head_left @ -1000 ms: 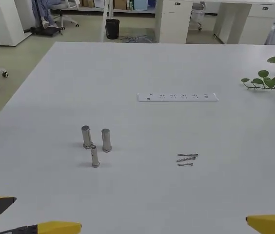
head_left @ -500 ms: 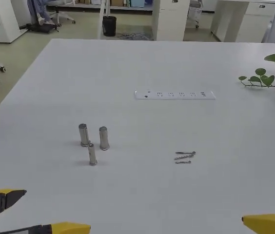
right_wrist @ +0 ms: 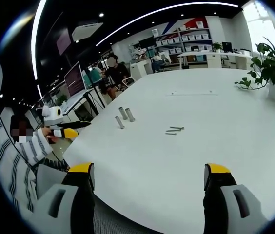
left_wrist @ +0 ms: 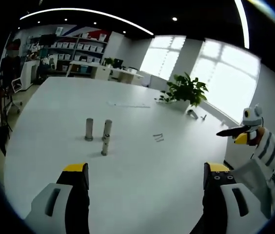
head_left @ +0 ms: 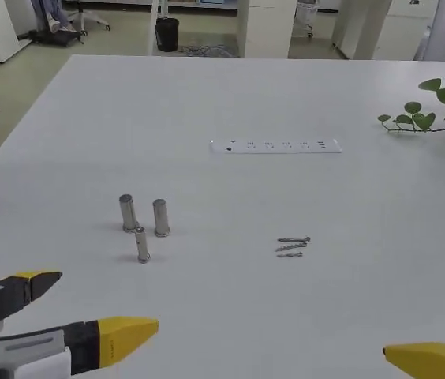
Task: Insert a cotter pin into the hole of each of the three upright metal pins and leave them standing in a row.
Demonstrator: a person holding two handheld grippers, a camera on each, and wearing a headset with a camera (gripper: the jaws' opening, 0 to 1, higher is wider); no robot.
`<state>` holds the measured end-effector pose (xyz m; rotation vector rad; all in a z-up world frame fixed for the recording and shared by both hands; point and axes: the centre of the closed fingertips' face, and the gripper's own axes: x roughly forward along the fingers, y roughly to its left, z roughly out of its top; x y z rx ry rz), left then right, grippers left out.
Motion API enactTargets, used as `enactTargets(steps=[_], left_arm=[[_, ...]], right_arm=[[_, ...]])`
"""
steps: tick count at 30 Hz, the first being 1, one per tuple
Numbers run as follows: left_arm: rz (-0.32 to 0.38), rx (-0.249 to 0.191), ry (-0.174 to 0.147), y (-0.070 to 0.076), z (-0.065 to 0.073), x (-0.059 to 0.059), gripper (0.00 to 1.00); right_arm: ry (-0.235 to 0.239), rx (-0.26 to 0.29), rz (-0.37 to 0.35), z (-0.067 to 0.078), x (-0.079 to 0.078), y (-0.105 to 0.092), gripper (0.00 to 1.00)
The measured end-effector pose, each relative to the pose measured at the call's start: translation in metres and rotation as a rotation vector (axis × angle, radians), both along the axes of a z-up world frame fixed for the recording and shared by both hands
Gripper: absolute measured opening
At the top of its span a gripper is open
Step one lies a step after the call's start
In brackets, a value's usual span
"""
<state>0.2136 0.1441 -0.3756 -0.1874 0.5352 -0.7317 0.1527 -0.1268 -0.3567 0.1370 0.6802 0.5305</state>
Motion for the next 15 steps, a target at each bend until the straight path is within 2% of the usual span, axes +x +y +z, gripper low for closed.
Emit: enactTargets(steps=[4,8,10,11,12,15], left_arm=[[-0.012,0.055,-0.025,0.002,-0.007,0.01,0.97],[-0.027,0.113,-0.054,0.004,-0.013,0.018,0.91],[-0.045,0.133,-0.095,0.003,-0.014,0.024,0.85],[-0.064,0.174,-0.12,0.006,-0.016,0.029,0.83],[-0.068,0.198,-0.114,0.008,-0.019,0.031,0.81],[-0.072,0.186,-0.115,0.007,-0.019,0.042,0.81]], right_arm=[[-0.001,0.003,-0.003,0.0,0.0,-0.001,0.92],[0.002,-0.004,-0.004,0.0,-0.001,-0.002,0.92],[0.003,-0.001,-0.007,0.0,-0.002,-0.003,0.92],[0.006,-0.001,-0.009,-0.001,-0.002,-0.003,0.92],[0.009,-0.001,-0.008,-0.001,-0.003,-0.003,0.92],[0.014,-0.008,-0.006,-0.003,-0.004,-0.004,0.92]])
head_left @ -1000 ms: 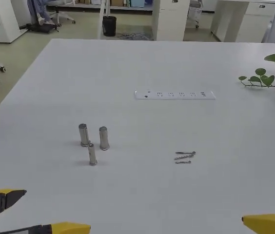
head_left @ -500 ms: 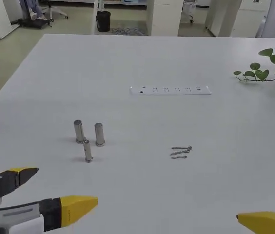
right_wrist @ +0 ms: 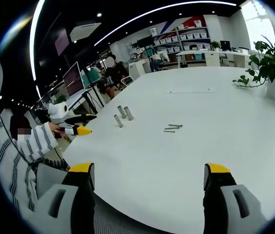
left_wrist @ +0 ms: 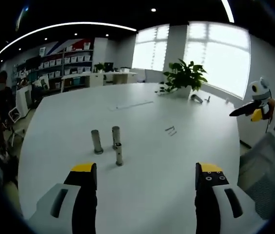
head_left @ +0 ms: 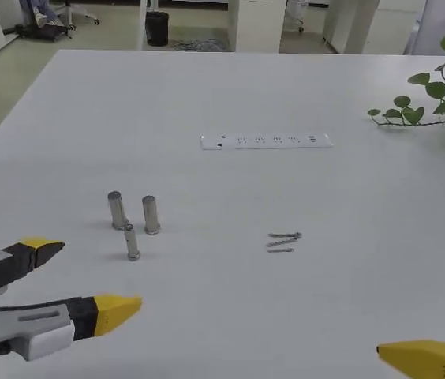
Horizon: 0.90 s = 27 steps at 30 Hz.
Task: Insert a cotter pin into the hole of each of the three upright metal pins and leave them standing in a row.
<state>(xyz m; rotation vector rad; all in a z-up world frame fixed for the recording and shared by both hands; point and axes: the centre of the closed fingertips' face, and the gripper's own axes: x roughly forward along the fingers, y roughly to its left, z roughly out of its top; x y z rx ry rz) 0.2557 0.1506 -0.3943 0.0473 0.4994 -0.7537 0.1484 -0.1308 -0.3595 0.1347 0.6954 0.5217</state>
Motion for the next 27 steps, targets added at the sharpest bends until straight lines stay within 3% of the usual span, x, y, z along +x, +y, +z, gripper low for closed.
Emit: enactTargets(steps=[3,5,12,18,21,27], left_arm=[[0.004,-0.011,-0.016,0.0,0.004,0.012,0.8],[-0.005,0.01,-0.02,-0.001,0.001,0.018,0.78],[-0.011,0.065,0.001,-0.007,-0.02,0.032,0.75],[0.011,0.078,0.018,-0.008,-0.036,0.045,0.66],[0.009,0.069,0.019,-0.011,-0.038,0.05,0.59],[0.028,0.098,0.014,-0.01,-0.043,0.062,0.49]], right_arm=[[0.001,0.001,-0.006,0.0,0.0,-0.001,0.91],[0.0,0.002,-0.008,0.001,0.0,0.0,0.91],[0.004,-0.006,-0.004,0.001,-0.002,0.0,0.91],[0.011,-0.012,-0.012,0.0,-0.003,-0.001,0.91],[0.013,-0.016,-0.016,0.0,-0.004,-0.001,0.91],[0.018,-0.009,-0.027,-0.002,-0.005,-0.002,0.91]])
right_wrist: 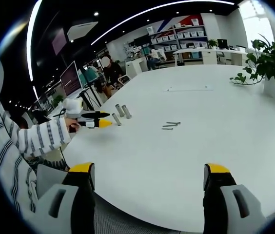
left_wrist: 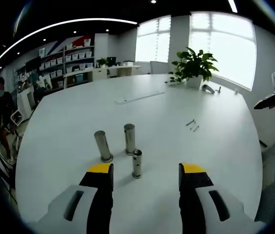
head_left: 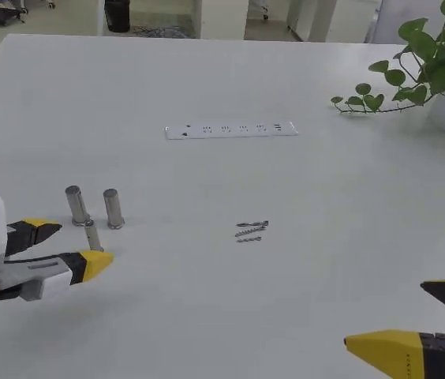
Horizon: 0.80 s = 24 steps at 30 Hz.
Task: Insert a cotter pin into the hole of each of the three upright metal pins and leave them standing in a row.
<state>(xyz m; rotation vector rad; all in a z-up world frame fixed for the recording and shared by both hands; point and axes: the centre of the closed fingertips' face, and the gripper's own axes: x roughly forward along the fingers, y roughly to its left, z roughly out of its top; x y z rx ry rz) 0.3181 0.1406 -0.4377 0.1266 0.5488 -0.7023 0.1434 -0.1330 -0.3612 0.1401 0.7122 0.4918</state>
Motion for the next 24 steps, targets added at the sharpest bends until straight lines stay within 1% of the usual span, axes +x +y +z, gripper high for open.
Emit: enactTargets(steps=[5,8,10,13,16,21,24], left_arm=[[-0.006,0.006,0.012,-0.004,-0.008,0.007,0.4],[-0.01,0.007,0.022,-0.006,-0.012,0.009,0.36],[-0.019,0.013,0.032,-0.009,-0.016,0.01,0.35],[-0.023,0.021,0.034,-0.011,-0.021,0.013,0.33],[-0.022,0.03,0.039,-0.011,-0.024,0.017,0.32],[-0.039,0.042,0.042,-0.014,-0.025,0.018,0.3],[-0.035,0.042,0.046,-0.014,-0.026,0.019,0.26]], right_arm=[[0.007,0.0,-0.008,-0.003,-0.002,-0.001,0.91],[0.013,-0.003,-0.009,-0.004,-0.003,-0.001,0.91],[0.018,-0.006,-0.01,-0.005,-0.003,-0.002,0.91],[0.025,-0.009,-0.017,-0.006,-0.004,-0.003,0.91],[0.027,0.017,-0.028,-0.006,-0.003,-0.002,0.91],[0.028,0.018,-0.026,-0.008,-0.003,-0.001,0.9],[0.038,0.013,-0.013,-0.011,-0.004,0.002,0.9]])
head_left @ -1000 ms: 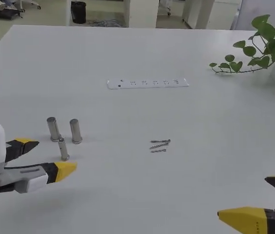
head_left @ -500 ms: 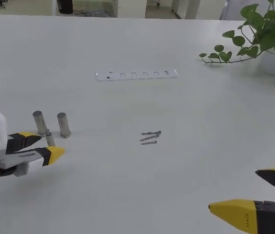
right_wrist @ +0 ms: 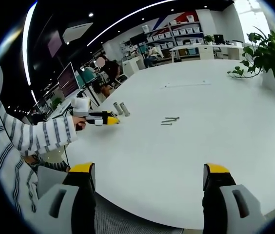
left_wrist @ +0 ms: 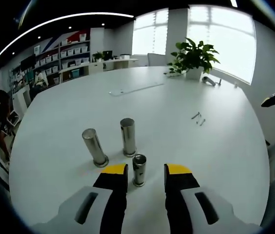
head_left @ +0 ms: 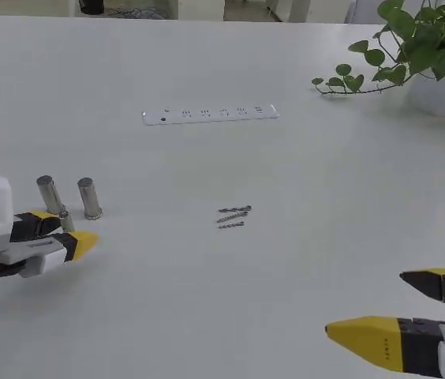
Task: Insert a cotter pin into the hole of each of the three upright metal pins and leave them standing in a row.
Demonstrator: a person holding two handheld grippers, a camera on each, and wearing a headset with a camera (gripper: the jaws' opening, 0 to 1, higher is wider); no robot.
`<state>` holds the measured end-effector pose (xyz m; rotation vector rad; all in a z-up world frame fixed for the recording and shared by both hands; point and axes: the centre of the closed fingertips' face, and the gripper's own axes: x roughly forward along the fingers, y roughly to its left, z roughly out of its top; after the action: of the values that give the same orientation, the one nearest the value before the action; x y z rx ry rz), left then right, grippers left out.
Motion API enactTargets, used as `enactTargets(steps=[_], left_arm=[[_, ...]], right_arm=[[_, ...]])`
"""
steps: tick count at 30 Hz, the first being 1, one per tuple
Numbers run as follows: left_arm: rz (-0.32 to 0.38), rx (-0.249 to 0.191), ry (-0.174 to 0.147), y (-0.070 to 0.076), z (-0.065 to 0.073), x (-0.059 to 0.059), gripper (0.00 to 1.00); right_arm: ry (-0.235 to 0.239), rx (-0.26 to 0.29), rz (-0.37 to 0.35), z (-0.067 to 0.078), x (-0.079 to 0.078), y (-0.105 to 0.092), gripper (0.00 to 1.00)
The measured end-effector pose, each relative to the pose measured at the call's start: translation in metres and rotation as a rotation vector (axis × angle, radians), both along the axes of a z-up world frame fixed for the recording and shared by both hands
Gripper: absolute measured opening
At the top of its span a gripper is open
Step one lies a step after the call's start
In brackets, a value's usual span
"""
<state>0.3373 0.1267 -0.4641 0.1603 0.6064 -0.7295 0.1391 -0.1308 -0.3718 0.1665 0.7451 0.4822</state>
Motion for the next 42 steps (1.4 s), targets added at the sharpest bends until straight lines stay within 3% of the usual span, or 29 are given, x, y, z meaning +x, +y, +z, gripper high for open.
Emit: enactTargets(steps=[4,16,21,26,34,42], left_arm=[[0.008,0.022,0.0,0.003,-0.004,0.002,0.24],[0.021,0.012,0.002,0.002,-0.006,0.006,0.14],[0.02,0.042,-0.008,0.006,-0.008,0.007,0.06],[0.015,0.041,-0.014,0.006,-0.007,0.005,0.06],[0.018,0.016,0.007,0.008,-0.006,-0.001,0.05],[-0.001,-0.004,-0.001,0.008,0.008,-0.013,0.05]], right_arm=[[0.001,-0.003,0.009,-0.001,0.0,0.003,0.91],[0.01,0.009,0.014,-0.001,0.001,0.008,0.88],[-0.007,0.01,-0.01,0.001,0.005,0.005,0.86],[-0.015,0.018,0.001,0.003,0.005,0.008,0.86],[-0.02,0.023,0.003,0.004,0.005,0.011,0.86],[-0.033,0.04,-0.014,0.007,0.006,0.012,0.84]])
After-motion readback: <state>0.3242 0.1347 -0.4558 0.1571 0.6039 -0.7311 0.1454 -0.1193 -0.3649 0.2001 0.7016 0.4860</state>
